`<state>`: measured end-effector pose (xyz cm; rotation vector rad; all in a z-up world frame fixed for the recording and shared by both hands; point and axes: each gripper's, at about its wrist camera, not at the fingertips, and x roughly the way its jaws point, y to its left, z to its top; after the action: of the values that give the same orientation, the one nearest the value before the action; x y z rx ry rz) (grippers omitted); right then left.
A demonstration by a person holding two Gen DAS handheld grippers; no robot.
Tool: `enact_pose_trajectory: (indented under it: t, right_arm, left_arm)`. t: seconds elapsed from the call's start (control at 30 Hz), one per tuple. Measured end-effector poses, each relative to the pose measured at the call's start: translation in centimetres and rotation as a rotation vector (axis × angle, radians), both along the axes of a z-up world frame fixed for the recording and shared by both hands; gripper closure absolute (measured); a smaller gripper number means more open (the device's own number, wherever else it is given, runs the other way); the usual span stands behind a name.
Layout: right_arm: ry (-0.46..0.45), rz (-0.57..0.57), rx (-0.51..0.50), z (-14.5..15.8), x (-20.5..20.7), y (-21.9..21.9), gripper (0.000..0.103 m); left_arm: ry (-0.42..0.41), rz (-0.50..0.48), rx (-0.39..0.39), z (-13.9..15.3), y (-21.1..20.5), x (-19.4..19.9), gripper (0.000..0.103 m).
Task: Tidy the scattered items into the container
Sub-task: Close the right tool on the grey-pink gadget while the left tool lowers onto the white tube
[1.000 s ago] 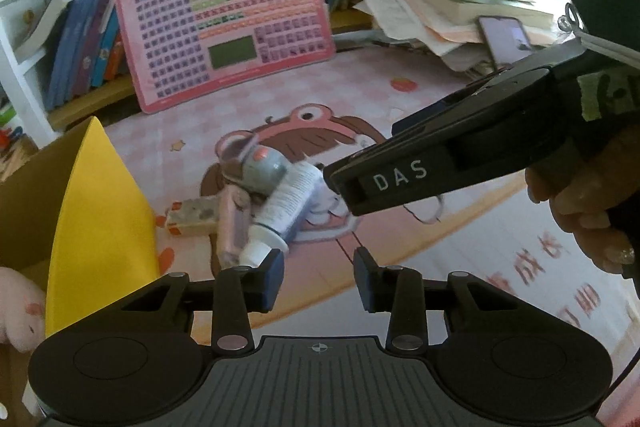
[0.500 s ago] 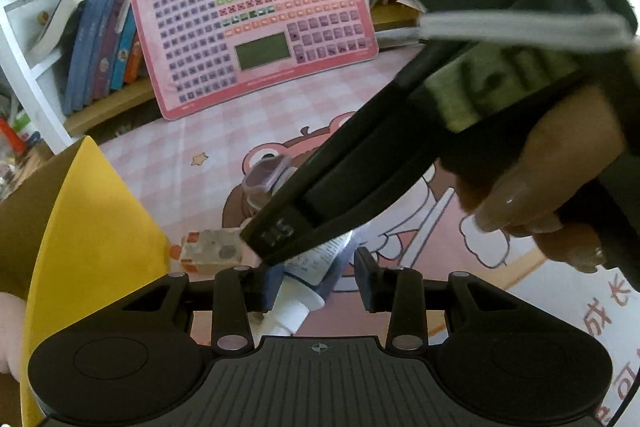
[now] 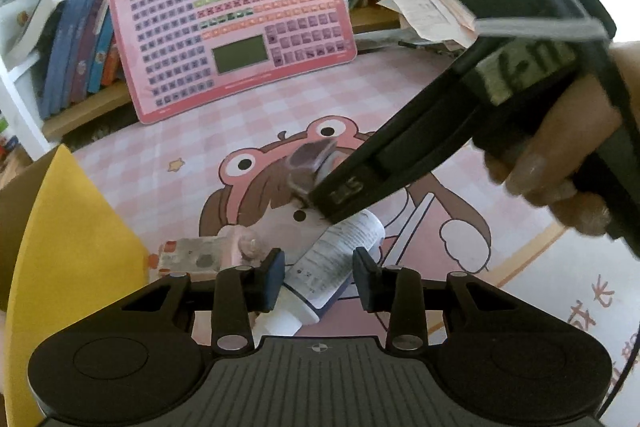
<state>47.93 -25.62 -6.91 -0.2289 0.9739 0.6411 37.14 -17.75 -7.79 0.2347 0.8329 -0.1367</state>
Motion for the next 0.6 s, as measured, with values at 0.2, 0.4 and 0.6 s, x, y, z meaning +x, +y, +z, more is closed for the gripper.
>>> enact_pose_trajectory:
  t: [0.2, 0.4, 0.6]
  right_arm:
    - [-0.015, 0.003, -0.011, -0.2, 0.3, 0.7, 0.064]
    - [-0.015, 0.005, -0.014, -0.8, 1.5, 1.9, 0.063]
    - [-0.016, 0.015, -0.029, -0.7, 1.4, 1.6, 0.064]
  left_arm:
    - [0.005, -0.011, 0.028, -0.6, 0.5, 0.3, 0.060]
    - [0.032, -0.017, 0.039, -1.3, 0.2, 1.3, 0.058]
    - [0.106, -0.033, -0.025, -1.3, 0.6, 1.5, 0.072]
